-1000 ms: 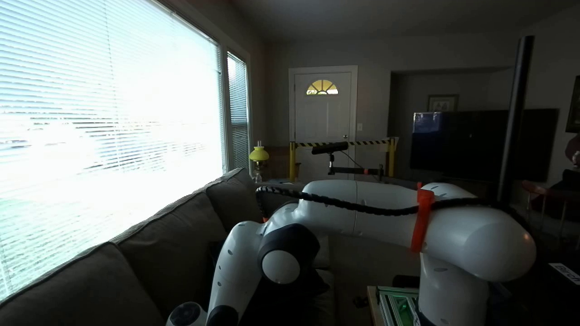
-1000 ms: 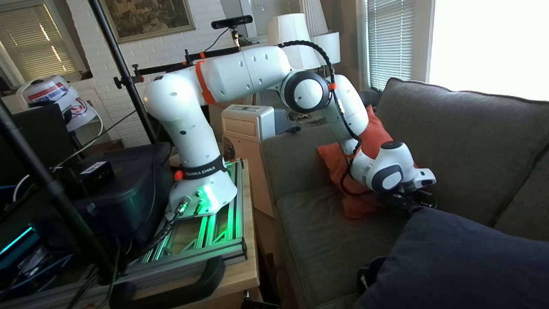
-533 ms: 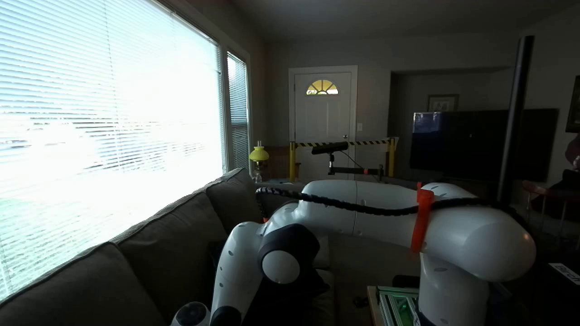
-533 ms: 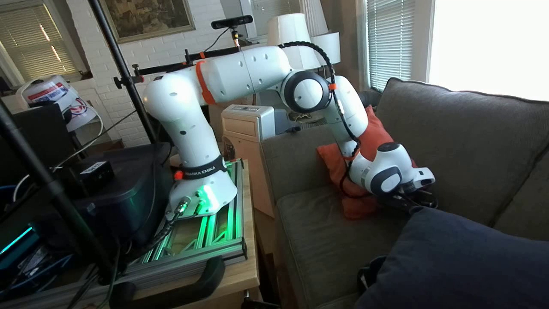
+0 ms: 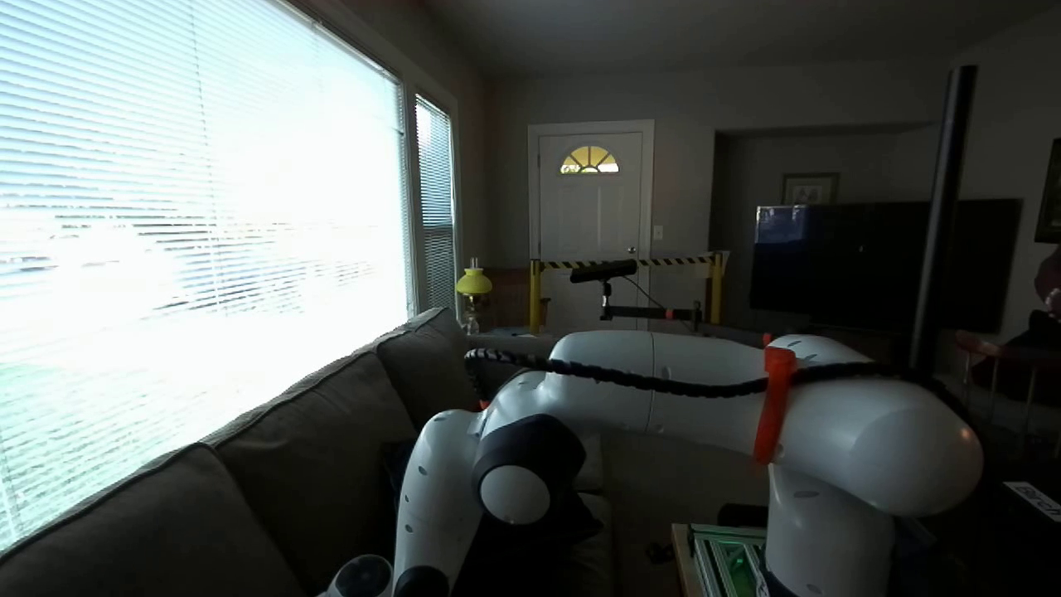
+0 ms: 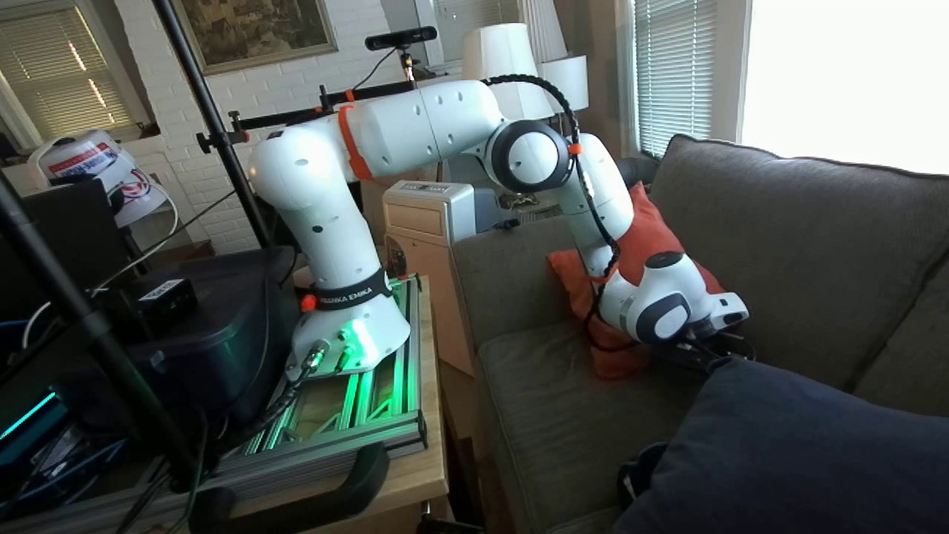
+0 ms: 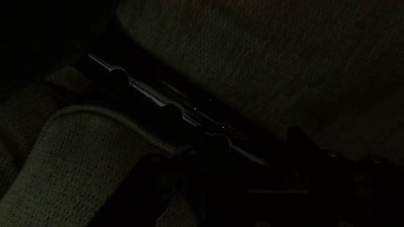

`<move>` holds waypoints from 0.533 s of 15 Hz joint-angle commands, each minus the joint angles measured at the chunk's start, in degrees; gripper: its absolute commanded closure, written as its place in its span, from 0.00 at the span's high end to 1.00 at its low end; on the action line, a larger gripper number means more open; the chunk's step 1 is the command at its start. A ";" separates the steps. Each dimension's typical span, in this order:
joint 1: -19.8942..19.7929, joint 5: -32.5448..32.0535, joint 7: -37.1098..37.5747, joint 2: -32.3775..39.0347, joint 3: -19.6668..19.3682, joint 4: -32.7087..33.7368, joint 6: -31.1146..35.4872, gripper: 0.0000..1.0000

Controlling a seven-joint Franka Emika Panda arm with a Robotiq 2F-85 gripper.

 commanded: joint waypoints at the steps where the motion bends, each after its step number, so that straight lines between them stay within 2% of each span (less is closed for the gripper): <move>1: 1.72 0.72 1.93 0.00 -2.33 -1.54 2.25 0.38; 2: 1.87 0.60 1.86 0.00 -2.63 -1.48 2.20 0.79; 3: 1.82 0.47 1.79 0.00 -2.65 -1.38 1.90 0.74; 4: 0.76 -0.34 0.87 0.00 -1.46 -0.89 0.71 0.76; 7: 0.06 -0.96 0.07 0.00 -0.69 -0.08 -0.87 0.97; 8: 0.01 -0.94 0.01 0.02 -0.59 0.29 -2.17 1.00</move>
